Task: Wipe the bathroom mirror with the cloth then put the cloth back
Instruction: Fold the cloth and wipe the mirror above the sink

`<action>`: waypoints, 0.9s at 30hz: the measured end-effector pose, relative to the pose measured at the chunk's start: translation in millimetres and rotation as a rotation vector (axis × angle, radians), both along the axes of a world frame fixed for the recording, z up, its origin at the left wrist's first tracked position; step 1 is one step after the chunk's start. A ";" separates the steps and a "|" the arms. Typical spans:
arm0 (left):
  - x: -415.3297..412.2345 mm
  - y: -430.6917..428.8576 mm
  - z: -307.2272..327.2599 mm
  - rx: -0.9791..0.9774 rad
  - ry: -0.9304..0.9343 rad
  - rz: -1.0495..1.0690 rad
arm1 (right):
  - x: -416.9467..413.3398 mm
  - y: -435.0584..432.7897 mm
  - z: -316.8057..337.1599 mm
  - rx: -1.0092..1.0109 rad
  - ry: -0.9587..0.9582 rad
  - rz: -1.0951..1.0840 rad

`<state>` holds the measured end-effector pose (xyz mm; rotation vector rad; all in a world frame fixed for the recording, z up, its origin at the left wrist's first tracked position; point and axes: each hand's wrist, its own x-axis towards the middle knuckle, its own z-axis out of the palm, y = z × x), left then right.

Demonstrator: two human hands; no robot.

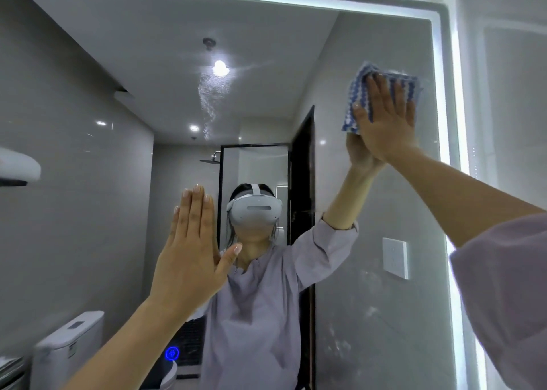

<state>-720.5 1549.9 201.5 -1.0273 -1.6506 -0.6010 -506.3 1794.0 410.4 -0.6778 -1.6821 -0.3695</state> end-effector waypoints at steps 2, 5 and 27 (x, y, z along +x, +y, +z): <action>0.6 -0.5 0.0 0.000 -0.001 -0.003 | 13.2 10.7 -7.0 -0.044 0.028 -0.018; 0.9 -0.6 0.2 -0.006 0.004 0.017 | 22.3 16.0 -13.7 -0.084 0.045 -0.004; -1.6 5.6 -1.1 -0.013 -0.028 0.061 | -54.1 -54.5 -94.2 0.147 -0.047 0.009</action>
